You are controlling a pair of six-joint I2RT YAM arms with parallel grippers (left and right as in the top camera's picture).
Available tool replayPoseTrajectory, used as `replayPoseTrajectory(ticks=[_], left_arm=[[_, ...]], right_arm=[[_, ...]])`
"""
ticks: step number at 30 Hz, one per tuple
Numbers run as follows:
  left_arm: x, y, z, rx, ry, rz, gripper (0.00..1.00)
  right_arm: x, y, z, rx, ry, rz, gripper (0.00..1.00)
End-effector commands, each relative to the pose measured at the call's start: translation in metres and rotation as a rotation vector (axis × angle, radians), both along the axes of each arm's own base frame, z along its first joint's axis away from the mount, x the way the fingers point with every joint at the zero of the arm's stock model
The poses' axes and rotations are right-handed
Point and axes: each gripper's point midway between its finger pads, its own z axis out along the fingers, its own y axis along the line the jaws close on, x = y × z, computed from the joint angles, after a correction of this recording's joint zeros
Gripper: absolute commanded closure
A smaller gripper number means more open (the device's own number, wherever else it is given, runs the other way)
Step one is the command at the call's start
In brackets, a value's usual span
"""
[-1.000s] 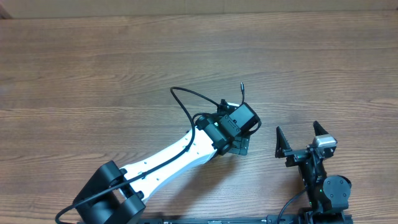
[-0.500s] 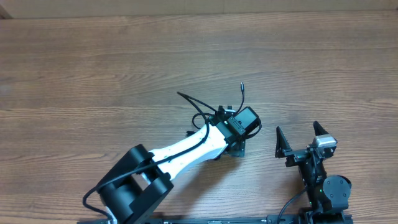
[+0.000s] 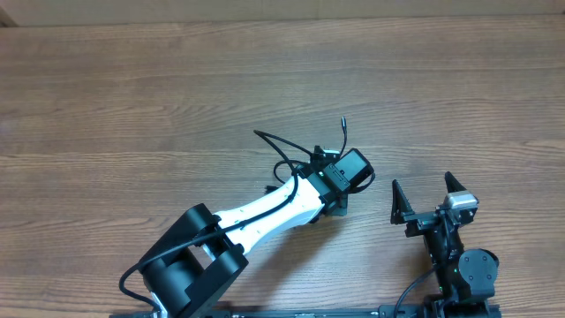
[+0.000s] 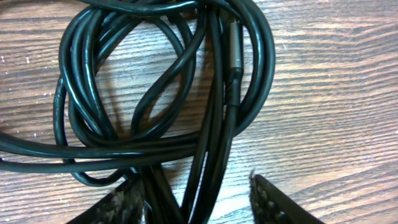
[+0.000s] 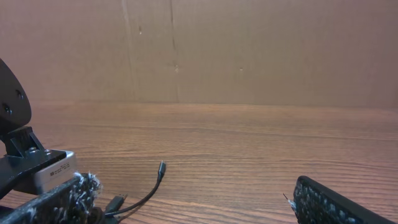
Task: Untangle cables
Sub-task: 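Reach the left gripper over the black cable bundle and grasp it, then lift the cable bundle with the left gripper toward the center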
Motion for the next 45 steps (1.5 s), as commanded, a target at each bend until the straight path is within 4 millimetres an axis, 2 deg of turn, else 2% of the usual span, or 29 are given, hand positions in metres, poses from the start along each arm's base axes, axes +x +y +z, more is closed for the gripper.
replayPoseTrajectory(ticks=[1,13,18,21,22,23,24,28,33,34,36,40,45], left_arm=[[0.002,-0.008,0.003,-0.018,-0.007,-0.004,0.50],[0.003,-0.011,-0.004,-0.018,-0.004,0.000,0.59],[0.004,-0.013,-0.013,-0.015,-0.001,0.000,0.59],[0.004,-0.013,-0.021,-0.004,0.008,0.000,0.68],[0.004,-0.013,-0.023,-0.001,0.009,-0.001,0.75],[0.004,-0.013,-0.025,0.002,0.012,-0.001,0.91],[0.004,-0.013,-0.025,0.002,0.013,-0.001,0.96],[0.003,-0.014,-0.022,-0.004,0.013,-0.009,0.96],[0.005,-0.011,0.007,-0.008,-0.017,-0.080,0.96],[0.006,-0.009,0.023,-0.021,-0.037,-0.132,0.96],[0.006,-0.011,0.042,-0.056,-0.054,-0.237,0.96],[-0.004,-0.019,0.087,-0.157,-0.109,-0.552,0.96],[-0.011,0.004,0.135,-0.130,-0.239,-0.792,0.96]], right_arm=[[0.000,-0.001,-0.002,-0.001,-0.005,-0.008,0.00],[0.000,-0.001,-0.002,-0.001,-0.005,-0.008,0.00],[0.000,-0.001,-0.002,-0.001,-0.005,-0.008,0.00],[0.000,-0.001,-0.002,-0.001,-0.005,-0.008,0.00],[0.000,-0.001,-0.002,-0.001,-0.005,-0.008,0.00],[0.000,-0.001,-0.002,-0.001,-0.005,-0.008,0.00],[0.000,-0.001,-0.002,-0.001,-0.005,-0.008,0.00],[0.000,-0.001,-0.002,-0.001,-0.005,-0.008,0.00],[0.000,-0.001,-0.002,-0.001,-0.005,-0.008,0.00],[0.000,-0.001,-0.002,-0.001,-0.005,-0.008,0.00],[0.000,-0.001,-0.002,-0.001,-0.005,-0.008,0.00],[0.000,-0.001,-0.002,-0.001,-0.005,-0.008,0.00],[0.000,-0.001,-0.002,-0.001,-0.005,-0.008,0.00]])
